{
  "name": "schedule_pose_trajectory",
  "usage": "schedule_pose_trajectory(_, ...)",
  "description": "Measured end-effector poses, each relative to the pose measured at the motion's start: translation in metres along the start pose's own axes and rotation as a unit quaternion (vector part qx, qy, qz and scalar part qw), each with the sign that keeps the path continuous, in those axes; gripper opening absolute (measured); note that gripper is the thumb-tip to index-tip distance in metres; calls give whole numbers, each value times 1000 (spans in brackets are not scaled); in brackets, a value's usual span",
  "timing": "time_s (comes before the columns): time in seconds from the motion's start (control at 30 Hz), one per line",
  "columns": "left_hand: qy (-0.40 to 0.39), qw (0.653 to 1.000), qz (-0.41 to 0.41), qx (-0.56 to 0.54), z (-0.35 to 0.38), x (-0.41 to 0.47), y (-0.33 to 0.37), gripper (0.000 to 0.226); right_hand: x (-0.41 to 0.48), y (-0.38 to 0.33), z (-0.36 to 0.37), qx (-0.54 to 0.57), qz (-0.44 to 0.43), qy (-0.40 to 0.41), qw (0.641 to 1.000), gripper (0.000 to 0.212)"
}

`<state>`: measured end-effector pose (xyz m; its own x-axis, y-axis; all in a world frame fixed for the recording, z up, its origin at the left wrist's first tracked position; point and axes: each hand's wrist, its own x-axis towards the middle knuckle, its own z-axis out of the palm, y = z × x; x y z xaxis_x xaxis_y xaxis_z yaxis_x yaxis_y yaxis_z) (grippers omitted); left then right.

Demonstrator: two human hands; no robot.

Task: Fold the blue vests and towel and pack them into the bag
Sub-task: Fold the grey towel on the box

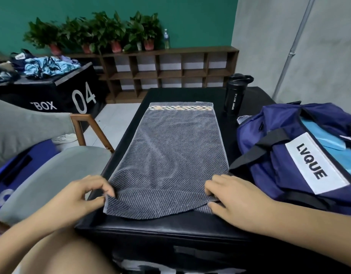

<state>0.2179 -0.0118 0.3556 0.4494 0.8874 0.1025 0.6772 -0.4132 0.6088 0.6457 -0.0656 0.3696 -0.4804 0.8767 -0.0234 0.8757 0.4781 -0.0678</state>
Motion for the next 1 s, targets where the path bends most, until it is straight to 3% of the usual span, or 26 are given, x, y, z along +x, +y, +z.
schedule_pose_trajectory(0.23, 10, 999, -26, -35, -1, -14, -16, 44, -19, -21, -23, 90, 0, 28, 996, 19)
schedule_pose_trajectory(0.37, -30, 999, 41, 4, 6, -26, -16, 54, -34, -32, -29, 136, -46, 14, 989, 21)
schedule_pose_trajectory(0.57, -8, 997, 77, 20, 20, -38, -4, 26, -46, -20, -5, 78, -83, -15, 993, 15)
schedule_pose_trajectory(0.7, 9, 998, 20, -57, 16, -45, -8, 36, -59, -10, 5, 47, -68, -39, 996, 10)
schedule_pose_trajectory(0.8, 41, 995, -33, -87, 8, -50, -9, 29, -66, -4, 3, 56, -49, -27, 997, 10)
schedule_pose_trajectory(0.93, 62, 990, -42, -119, 2, -49, -8, 46, -65, 10, -10, 105, -26, 7, 994, 13)
schedule_pose_trajectory(1.0, 54, 984, -38, -166, 2, -47, -6, 37, -65, 15, -21, 130, -16, 3, 991, 16)
